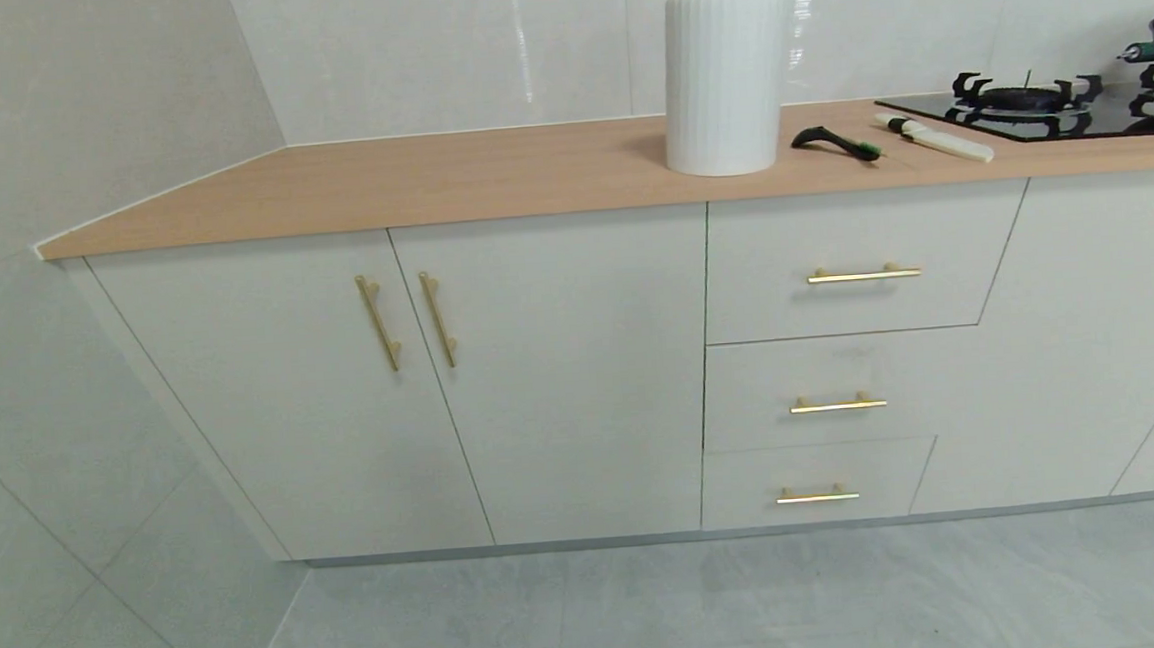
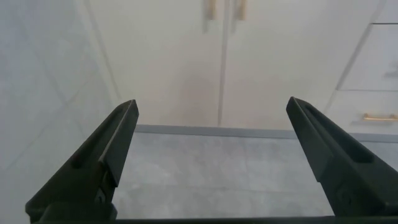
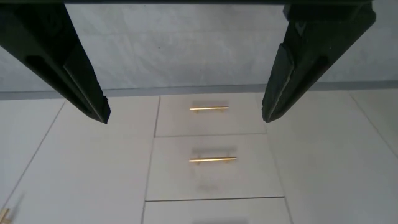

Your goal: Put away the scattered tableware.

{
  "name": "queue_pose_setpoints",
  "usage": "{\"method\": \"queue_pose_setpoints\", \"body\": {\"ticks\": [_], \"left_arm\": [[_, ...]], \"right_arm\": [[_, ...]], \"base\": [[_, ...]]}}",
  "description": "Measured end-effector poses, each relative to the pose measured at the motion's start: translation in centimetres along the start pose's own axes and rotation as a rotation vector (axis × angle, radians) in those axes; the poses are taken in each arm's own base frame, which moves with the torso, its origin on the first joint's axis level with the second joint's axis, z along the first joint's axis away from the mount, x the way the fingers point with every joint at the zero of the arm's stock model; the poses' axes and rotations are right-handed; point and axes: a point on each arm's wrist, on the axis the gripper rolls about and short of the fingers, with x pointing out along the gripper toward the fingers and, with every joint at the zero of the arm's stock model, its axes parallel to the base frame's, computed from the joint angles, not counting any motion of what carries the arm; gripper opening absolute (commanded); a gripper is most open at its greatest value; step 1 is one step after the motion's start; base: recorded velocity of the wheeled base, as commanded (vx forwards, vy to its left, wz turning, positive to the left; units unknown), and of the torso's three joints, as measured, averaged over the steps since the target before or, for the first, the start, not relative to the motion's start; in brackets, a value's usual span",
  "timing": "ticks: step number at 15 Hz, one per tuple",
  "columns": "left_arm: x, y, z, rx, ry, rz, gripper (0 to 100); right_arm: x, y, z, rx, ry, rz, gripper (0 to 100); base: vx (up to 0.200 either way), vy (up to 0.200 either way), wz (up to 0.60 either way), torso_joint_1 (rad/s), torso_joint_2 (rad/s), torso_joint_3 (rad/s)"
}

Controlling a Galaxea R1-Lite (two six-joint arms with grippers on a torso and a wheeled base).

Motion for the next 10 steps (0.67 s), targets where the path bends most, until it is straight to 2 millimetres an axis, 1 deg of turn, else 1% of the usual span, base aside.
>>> {"method": "queue_pose_setpoints", "body": {"ticks": [8, 10], "left_arm": [[0.0, 0.0, 0.0, -0.014, 0.0, 0.001, 100], [0.0, 0.0, 0.0, -0.015, 0.0, -0.001, 100]], "right_arm": [[0.0, 0.0, -0.01, 0.0, 0.001, 0.001, 100], [0.0, 0.0, -0.01, 0.0, 0.001, 0.0, 100]], "base": [[0.0, 0.0, 0.0, 0.0, 0.0, 0.0], [0.2, 0.0, 0.0, -0.002, 0.0, 0.002]]}}
